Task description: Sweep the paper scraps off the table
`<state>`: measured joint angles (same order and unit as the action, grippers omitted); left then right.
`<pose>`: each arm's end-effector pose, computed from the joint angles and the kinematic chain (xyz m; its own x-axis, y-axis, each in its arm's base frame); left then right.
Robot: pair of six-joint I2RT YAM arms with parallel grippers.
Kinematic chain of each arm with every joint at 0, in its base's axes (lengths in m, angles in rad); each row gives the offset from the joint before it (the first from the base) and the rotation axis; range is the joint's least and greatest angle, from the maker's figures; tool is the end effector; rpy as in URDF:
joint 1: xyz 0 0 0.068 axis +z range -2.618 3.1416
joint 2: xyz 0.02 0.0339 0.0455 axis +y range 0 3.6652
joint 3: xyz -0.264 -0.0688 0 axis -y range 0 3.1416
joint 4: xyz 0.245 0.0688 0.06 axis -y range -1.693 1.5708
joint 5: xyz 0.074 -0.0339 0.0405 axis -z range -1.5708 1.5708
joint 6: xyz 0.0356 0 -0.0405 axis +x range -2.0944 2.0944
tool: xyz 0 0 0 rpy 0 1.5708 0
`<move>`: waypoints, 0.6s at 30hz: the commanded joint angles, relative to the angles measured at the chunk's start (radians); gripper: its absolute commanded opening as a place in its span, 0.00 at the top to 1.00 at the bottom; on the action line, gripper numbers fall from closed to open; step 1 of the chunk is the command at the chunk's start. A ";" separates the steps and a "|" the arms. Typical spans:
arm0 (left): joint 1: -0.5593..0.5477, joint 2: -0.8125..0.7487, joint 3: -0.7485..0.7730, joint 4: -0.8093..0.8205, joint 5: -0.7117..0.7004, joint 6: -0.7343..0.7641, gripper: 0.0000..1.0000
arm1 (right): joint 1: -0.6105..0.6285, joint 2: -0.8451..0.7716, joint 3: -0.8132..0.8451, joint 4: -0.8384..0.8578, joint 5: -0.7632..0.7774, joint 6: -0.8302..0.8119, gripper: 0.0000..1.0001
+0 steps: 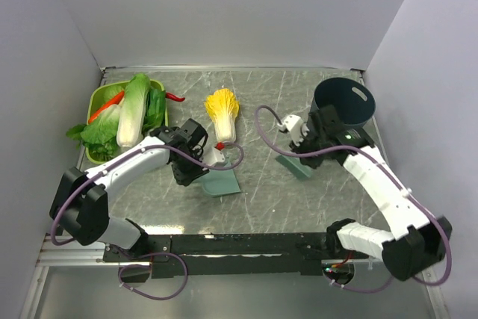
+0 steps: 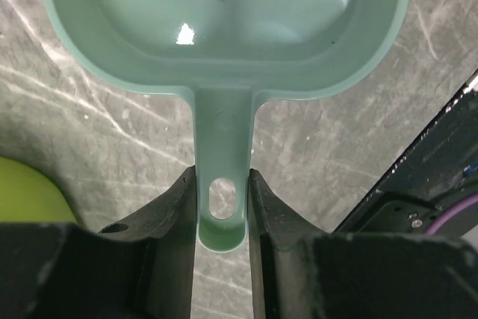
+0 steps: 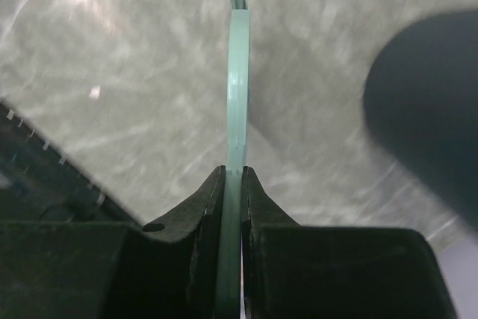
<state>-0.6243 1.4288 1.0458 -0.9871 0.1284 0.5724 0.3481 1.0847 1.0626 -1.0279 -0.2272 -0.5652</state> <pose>0.2035 -0.1522 0.2318 -0.3431 0.9093 -0.2355 0.9354 0.3536 0.0025 0.1825 0.0747 0.3072 -0.4542 -0.7199 -0.5248 -0.8063 0.5827 -0.1015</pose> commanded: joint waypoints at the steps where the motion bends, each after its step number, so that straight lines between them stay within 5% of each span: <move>1: 0.001 0.008 -0.023 0.071 0.051 0.014 0.99 | 0.089 0.081 0.092 0.231 0.167 0.036 1.00; 11: 0.003 0.045 -0.070 0.191 0.068 -0.008 0.97 | 0.186 0.224 0.096 0.494 0.425 -0.007 1.00; 18: 0.002 0.055 -0.096 0.261 0.100 -0.045 0.80 | 0.196 0.290 0.059 0.561 0.457 -0.036 1.00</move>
<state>-0.6243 1.4841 0.9569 -0.7891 0.1764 0.5545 0.5377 1.3437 1.1374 -0.5663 0.1658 -0.5728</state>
